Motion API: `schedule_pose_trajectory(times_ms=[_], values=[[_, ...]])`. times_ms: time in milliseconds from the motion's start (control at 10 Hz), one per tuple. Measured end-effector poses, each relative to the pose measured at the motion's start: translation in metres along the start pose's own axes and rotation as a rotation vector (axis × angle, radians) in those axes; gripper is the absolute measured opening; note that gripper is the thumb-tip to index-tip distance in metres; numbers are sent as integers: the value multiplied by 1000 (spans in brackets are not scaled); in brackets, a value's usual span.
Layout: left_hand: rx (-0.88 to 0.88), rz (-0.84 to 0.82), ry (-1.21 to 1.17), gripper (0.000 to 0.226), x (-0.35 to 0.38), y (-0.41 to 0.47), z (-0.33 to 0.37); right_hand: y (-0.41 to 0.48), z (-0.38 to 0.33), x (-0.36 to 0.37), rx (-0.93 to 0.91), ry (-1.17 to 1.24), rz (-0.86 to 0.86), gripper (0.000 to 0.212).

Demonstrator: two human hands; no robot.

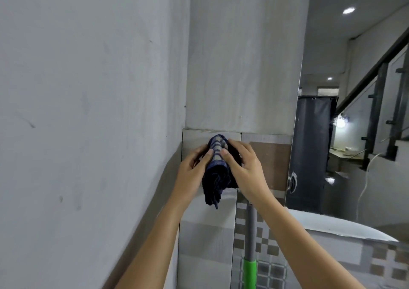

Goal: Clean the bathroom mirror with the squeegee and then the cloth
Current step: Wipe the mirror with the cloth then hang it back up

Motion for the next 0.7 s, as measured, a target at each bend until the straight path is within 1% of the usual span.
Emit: schedule_pose_trajectory(times_ms=[100, 200, 400, 500, 600, 700], values=[[29, -66, 92, 31, 2, -5, 0, -4, -1, 4, -20, -52, 4, 47], [71, -100, 176, 30, 2, -4, 2, -5, -7, 3, -82, -94, 69, 38], [161, -110, 351, 25, 1, 4, 2, 0, -2, 8, -100, -176, 102, 28], [173, -107, 431, 23, 2, 5, 5, -1, -4, 8, -97, -200, 87, 24], [108, -83, 563, 25, 6, 3, 12, -4, -12, 3, -70, -217, 13, 25], [40, -97, 699, 35, 17, -12, 28, -12, -21, -3, -22, -248, -86, 30]])
Point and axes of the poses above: each hand's wrist, its own y-axis towards the middle knuckle, its own x-axis out of the palm, z = x × y, the point moved 9 cm from there along y, towards the middle knuckle, and after that the axes turned 12 degrees about -y, right-handed, at the moved point
